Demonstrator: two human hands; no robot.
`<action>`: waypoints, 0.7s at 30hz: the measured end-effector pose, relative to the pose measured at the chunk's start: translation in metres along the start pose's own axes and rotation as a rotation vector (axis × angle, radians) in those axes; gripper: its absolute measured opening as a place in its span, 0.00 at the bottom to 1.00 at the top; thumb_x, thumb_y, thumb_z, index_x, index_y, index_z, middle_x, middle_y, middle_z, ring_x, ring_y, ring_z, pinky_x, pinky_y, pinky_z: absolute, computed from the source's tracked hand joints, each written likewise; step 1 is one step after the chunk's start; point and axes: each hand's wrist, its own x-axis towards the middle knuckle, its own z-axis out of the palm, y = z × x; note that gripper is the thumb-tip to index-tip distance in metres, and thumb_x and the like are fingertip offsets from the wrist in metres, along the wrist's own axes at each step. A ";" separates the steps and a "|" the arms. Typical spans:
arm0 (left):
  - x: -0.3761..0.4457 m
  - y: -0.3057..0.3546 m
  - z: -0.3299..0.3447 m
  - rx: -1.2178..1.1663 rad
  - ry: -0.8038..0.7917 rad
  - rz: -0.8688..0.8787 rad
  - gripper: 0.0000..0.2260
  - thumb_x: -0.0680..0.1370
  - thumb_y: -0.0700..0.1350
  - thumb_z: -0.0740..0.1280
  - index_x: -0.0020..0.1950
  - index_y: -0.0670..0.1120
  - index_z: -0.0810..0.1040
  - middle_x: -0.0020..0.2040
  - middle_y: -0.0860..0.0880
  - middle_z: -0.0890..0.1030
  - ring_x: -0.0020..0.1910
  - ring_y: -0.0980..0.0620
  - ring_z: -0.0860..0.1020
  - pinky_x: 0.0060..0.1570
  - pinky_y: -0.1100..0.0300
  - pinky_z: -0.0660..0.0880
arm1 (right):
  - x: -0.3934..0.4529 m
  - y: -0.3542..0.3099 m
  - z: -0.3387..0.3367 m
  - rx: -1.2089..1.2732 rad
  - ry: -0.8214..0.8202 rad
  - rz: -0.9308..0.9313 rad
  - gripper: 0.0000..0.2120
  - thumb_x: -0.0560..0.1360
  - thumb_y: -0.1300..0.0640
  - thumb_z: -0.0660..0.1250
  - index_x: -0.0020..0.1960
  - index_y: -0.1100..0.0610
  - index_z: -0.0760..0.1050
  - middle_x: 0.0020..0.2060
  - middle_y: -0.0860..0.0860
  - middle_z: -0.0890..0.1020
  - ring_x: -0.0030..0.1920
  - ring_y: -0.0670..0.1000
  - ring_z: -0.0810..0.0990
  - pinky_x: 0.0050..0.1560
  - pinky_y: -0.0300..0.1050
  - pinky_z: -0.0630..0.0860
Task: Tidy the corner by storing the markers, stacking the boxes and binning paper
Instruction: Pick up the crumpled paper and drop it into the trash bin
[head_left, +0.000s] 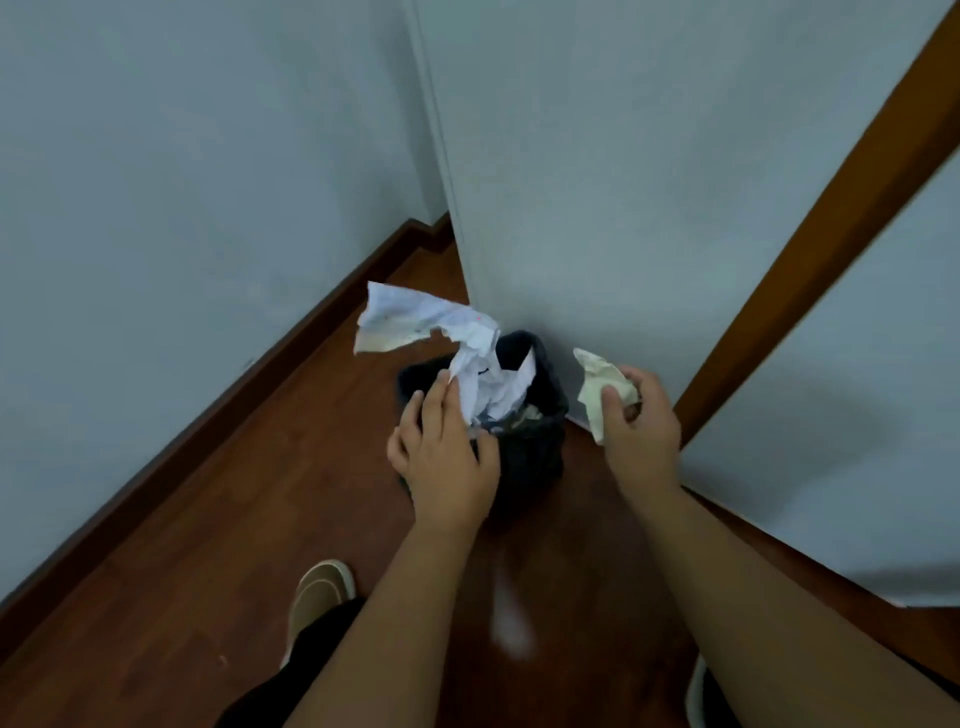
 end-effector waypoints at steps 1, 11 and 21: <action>0.002 -0.014 -0.004 0.044 -0.057 -0.010 0.29 0.76 0.52 0.62 0.77 0.52 0.61 0.78 0.55 0.61 0.76 0.48 0.55 0.71 0.44 0.53 | 0.002 -0.011 0.011 0.030 -0.021 -0.038 0.10 0.79 0.55 0.63 0.60 0.54 0.75 0.48 0.52 0.81 0.45 0.51 0.79 0.45 0.43 0.75; 0.037 -0.073 -0.004 -0.069 -0.291 -0.147 0.14 0.80 0.58 0.58 0.58 0.58 0.80 0.75 0.57 0.64 0.76 0.47 0.54 0.71 0.44 0.49 | 0.008 -0.011 0.071 -0.449 -0.304 0.184 0.25 0.75 0.50 0.65 0.71 0.50 0.66 0.66 0.58 0.69 0.66 0.61 0.68 0.65 0.52 0.65; 0.071 -0.092 0.009 -0.022 -0.406 0.299 0.27 0.79 0.63 0.59 0.77 0.60 0.59 0.78 0.54 0.61 0.76 0.48 0.59 0.72 0.47 0.58 | 0.034 0.019 0.082 -0.220 -0.255 0.283 0.19 0.80 0.49 0.59 0.70 0.49 0.68 0.68 0.59 0.70 0.67 0.59 0.69 0.66 0.54 0.66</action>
